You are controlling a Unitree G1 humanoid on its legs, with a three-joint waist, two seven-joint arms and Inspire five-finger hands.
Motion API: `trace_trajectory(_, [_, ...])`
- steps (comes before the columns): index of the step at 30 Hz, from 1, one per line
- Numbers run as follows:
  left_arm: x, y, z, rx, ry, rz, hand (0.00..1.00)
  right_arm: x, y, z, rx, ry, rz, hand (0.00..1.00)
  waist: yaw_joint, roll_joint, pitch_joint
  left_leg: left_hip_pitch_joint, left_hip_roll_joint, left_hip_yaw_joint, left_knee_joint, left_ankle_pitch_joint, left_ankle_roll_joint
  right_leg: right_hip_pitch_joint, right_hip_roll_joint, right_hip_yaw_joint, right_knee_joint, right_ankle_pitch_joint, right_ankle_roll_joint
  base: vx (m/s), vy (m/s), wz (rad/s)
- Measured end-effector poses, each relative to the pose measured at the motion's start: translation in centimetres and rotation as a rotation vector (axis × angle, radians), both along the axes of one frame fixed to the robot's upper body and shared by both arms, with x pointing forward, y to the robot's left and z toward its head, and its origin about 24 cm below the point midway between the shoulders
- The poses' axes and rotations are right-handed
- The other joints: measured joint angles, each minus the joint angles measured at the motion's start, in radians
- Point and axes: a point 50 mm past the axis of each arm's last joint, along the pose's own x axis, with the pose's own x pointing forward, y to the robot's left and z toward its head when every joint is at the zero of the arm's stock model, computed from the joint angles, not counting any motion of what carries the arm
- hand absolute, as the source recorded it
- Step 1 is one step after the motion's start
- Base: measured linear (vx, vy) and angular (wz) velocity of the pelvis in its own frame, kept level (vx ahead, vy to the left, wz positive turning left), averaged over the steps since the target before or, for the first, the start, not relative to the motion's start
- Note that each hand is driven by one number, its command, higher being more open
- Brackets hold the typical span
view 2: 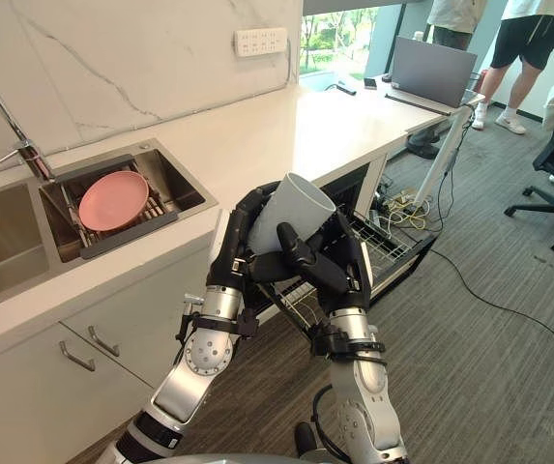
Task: Walk over to the sink, pick up the cup, carry it to the dishwasher, place the cup inside the dishwasher, then close the dishwasher door
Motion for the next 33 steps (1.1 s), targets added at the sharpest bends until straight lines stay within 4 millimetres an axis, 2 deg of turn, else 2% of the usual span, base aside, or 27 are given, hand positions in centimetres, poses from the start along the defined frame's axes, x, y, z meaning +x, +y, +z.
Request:
trace_trajectory(7, [0.0,0.0,-0.1,-0.004,0.003,-0.002,0.00,0.0,-0.1,0.0,-0.002,0.000,-0.006,0.00,0.000,-0.003,-0.002,0.000,0.000,-0.001,0.000,0.000,0.000,0.000,0.000,0.000,0.000,0.000,0.000,0.00,0.000,0.00])
trace_trajectory(8, [0.0,0.0,-0.1,-0.005,0.002,-0.003,1.00,0.0,-0.2,0.0,-0.002,0.000,-0.007,0.00,0.000,-0.003,-0.002,0.000,0.000,-0.001,0.000,0.000,0.000,0.000,0.000,0.000,0.000,0.000,0.000,0.00,0.000,0.00])
trace_trajectory(13, [-0.3,-0.1,-0.4,-0.010,0.010,-0.031,1.00,0.1,-0.6,0.0,-0.010,-0.001,-0.025,0.00,0.000,-0.006,-0.003,0.000,0.000,-0.001,-0.001,0.001,0.000,0.000,0.000,-0.001,0.000,0.000,0.000,0.00,0.000,0.00])
trace_trajectory(22, [-1.7,-0.6,-2.1,0.023,0.078,-0.100,1.00,0.3,-2.3,0.2,0.001,0.006,-0.134,0.00,0.001,-0.008,-0.005,0.002,-0.001,-0.001,-0.005,0.004,0.000,0.001,0.000,-0.001,0.000,0.000,0.000,0.00,0.000,0.00])
trace_trajectory(33, [-1.2,0.4,-2.1,0.024,0.080,-0.064,1.00,0.8,-3.6,0.9,0.018,-0.020,-0.213,0.00,0.018,-0.008,-0.005,0.005,0.000,-0.002,-0.006,0.006,-0.001,0.002,0.000,-0.002,0.000,-0.001,-0.002,0.00,0.000,0.00])
